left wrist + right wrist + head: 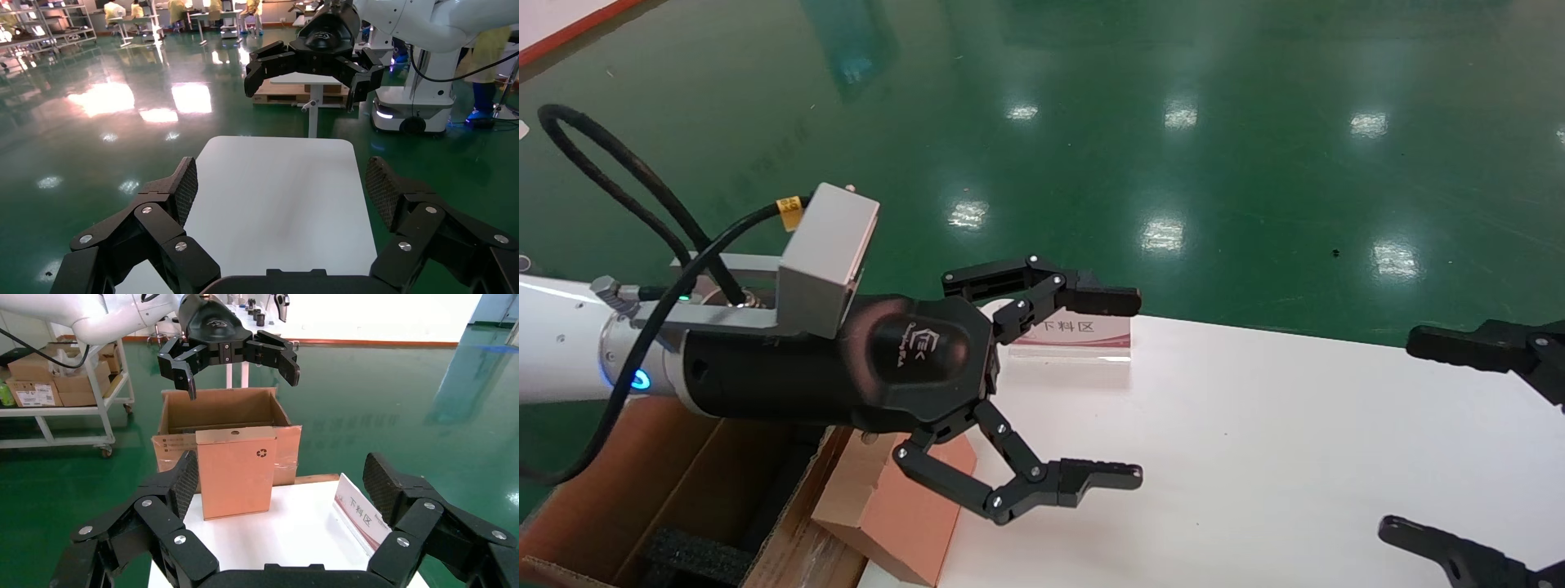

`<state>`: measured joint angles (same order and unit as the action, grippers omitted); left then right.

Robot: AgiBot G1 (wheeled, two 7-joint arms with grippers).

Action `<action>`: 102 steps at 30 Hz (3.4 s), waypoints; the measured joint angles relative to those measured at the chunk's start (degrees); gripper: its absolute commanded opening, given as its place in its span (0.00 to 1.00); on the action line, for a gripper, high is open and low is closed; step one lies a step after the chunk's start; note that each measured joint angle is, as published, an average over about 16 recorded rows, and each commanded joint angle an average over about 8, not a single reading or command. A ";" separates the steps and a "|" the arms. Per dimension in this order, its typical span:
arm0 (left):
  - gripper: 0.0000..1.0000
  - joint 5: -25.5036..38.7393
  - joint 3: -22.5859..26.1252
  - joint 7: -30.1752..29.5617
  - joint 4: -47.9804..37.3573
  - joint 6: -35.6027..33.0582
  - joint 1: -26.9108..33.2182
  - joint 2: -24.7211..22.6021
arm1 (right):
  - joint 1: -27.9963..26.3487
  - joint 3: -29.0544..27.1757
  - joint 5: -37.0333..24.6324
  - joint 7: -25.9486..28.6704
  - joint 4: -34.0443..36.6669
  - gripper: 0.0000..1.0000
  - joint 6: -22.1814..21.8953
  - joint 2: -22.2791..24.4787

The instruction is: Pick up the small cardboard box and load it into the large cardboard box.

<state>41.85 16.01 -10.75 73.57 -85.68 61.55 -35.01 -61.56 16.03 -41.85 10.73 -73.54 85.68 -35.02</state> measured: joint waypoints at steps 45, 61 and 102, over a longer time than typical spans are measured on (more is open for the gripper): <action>1.00 39.20 27.98 -38.91 4.15 -4.62 33.48 -4.00 | -0.06 0.14 0.08 -0.08 0.06 1.00 -0.02 0.03; 1.00 41.83 56.97 -59.62 4.18 -5.37 54.33 -6.70 | -0.07 0.20 0.12 -0.11 0.06 1.00 -0.05 0.06; 1.00 29.69 103.52 -76.84 4.18 1.91 76.38 -12.93 | -0.11 0.37 0.23 -0.19 0.06 1.00 -0.12 0.13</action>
<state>71.54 119.54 -87.59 77.75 -83.77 137.94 -47.94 -61.67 16.40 -41.62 10.54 -73.48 85.56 -34.89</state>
